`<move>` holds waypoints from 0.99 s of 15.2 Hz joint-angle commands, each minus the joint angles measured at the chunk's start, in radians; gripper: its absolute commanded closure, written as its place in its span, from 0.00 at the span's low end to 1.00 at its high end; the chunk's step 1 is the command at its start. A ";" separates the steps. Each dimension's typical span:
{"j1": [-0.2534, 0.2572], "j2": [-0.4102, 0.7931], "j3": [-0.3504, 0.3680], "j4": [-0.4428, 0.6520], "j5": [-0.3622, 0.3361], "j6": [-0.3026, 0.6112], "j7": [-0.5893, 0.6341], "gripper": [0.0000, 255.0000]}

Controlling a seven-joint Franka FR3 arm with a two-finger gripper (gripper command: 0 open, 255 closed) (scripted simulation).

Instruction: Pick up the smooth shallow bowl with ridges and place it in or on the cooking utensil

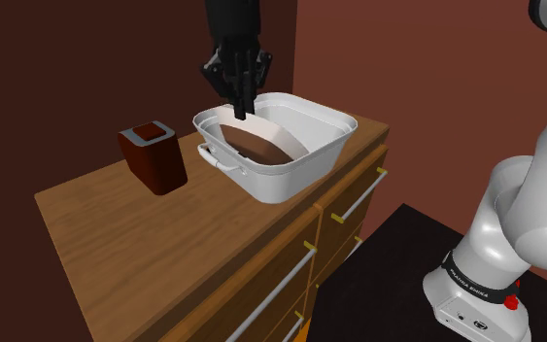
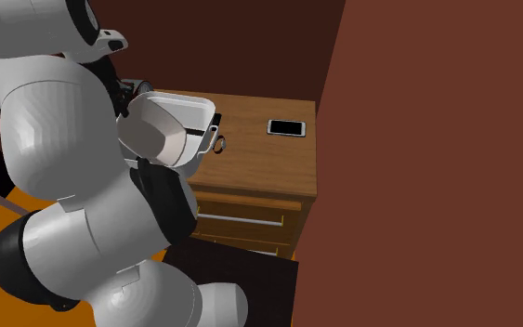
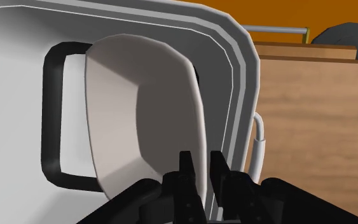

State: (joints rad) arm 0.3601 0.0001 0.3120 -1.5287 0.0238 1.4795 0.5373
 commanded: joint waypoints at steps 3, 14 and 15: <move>0.000 -0.001 0.000 -0.002 0.000 0.002 -0.001 1.00; 0.010 0.071 0.008 0.219 -0.022 -0.150 0.016 0.00; 0.010 0.071 0.008 0.219 -0.022 -0.150 0.016 0.00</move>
State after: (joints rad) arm 0.3664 0.0536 0.3173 -1.3519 0.0078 1.3552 0.5483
